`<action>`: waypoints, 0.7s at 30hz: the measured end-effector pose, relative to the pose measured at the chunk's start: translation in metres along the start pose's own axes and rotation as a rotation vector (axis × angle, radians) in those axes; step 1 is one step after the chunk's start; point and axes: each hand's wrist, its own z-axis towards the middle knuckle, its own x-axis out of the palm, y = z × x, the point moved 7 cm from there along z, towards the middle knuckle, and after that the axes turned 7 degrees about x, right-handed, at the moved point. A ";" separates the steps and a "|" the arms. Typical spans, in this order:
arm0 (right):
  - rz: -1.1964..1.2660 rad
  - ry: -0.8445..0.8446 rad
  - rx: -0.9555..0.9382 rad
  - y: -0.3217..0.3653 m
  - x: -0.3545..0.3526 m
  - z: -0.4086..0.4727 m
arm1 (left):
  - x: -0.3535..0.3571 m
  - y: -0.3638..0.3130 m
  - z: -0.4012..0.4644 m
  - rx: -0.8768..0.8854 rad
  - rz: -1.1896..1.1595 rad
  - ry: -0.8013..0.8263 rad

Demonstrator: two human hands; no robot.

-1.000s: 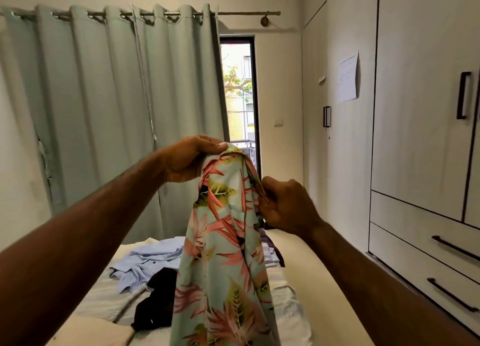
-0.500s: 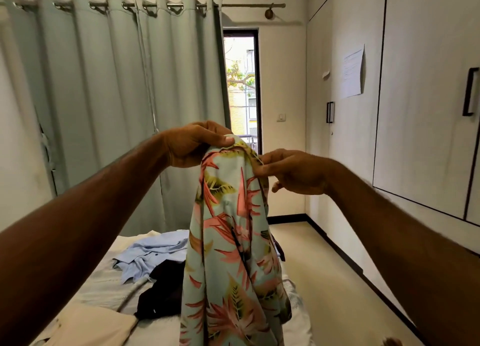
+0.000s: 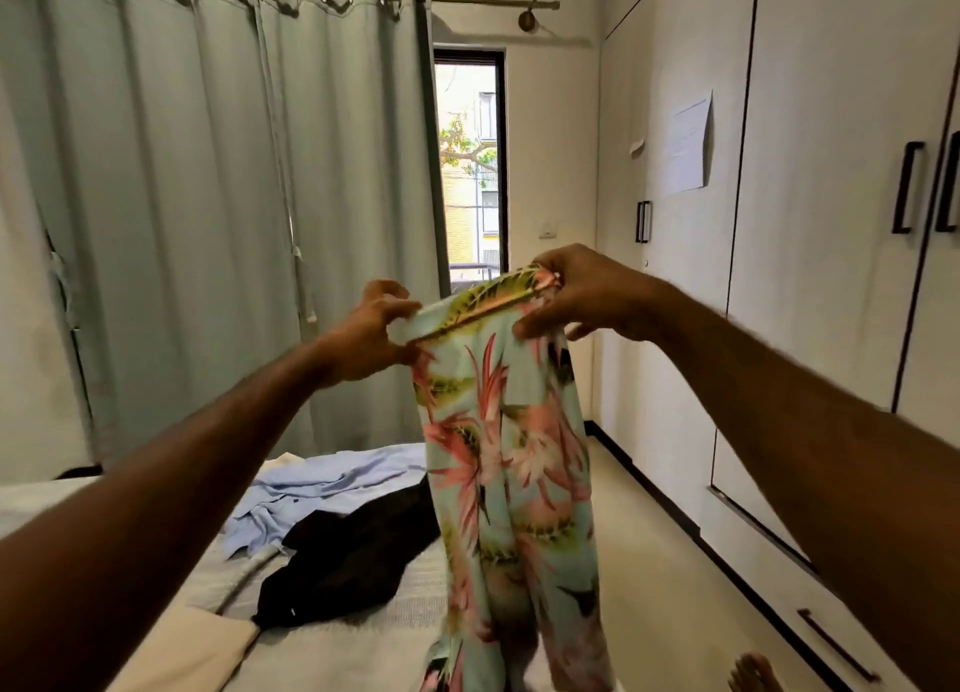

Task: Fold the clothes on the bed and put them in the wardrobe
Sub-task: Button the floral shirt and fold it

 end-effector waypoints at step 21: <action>0.326 -0.637 0.023 -0.025 -0.031 0.019 | -0.027 0.000 0.020 -0.203 -0.978 -0.179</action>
